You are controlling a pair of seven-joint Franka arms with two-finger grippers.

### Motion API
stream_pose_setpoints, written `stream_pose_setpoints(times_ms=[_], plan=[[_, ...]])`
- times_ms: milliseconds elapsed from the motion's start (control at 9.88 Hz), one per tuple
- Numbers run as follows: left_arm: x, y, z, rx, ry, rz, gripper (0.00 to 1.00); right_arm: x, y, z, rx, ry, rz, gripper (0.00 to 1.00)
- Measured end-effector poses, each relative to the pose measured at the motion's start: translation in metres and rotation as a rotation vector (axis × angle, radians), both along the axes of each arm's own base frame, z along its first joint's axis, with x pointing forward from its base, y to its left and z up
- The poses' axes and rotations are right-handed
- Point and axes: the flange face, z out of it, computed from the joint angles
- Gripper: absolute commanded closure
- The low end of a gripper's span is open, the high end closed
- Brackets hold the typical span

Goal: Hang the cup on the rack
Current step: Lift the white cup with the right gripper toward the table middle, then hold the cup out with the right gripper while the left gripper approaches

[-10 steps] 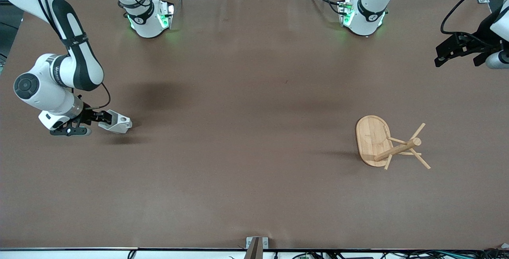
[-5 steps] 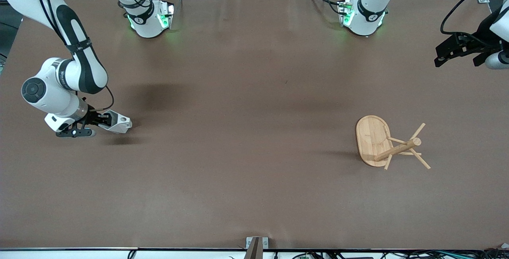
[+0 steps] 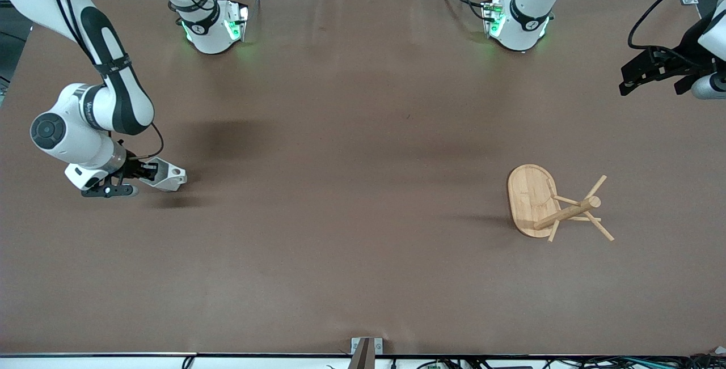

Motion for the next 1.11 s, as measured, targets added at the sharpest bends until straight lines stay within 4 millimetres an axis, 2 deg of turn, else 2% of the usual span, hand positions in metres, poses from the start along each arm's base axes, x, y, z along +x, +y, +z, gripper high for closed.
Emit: stream_pose_setpoints(times_ms=[101, 203, 405, 506, 709, 810, 911, 1013, 1114], plan=[[0.000, 0.000, 0.000, 0.000, 0.000, 0.000, 0.00, 0.013, 0.005, 0.021, 0.006, 0.044, 0.011, 0.99], [0.000, 0.000, 0.000, 0.000, 0.001, 0.000, 0.00, 0.027, 0.020, 0.050, 0.012, 0.096, 0.035, 0.99], [0.000, 0.000, 0.000, 0.000, 0.001, 0.000, 0.00, 0.048, 0.075, 0.112, 0.124, 0.155, 0.046, 0.99], [0.000, 0.000, 0.000, 0.000, 0.001, 0.000, 0.00, 0.049, 0.103, 0.127, 0.242, 0.177, 0.024, 0.99], [0.000, -0.001, 0.000, 0.000, 0.001, -0.001, 0.00, 0.044, 0.157, 0.132, 0.523, 0.239, -0.026, 0.99], [0.000, -0.004, 0.000, -0.001, 0.002, -0.010, 0.00, 0.042, 0.191, 0.135, 0.646, 0.252, -0.034, 0.99], [-0.001, -0.015, -0.002, -0.017, 0.007, -0.038, 0.00, 0.039, 0.229, 0.140, 0.761, 0.268, -0.032, 0.99], [-0.002, -0.039, -0.007, -0.062, 0.025, -0.079, 0.00, 0.034, 0.269, 0.145, 0.868, 0.289, -0.028, 0.99], [-0.004, -0.072, -0.016, -0.108, 0.053, -0.139, 0.00, 0.027, 0.304, 0.149, 0.963, 0.313, -0.031, 0.99]])
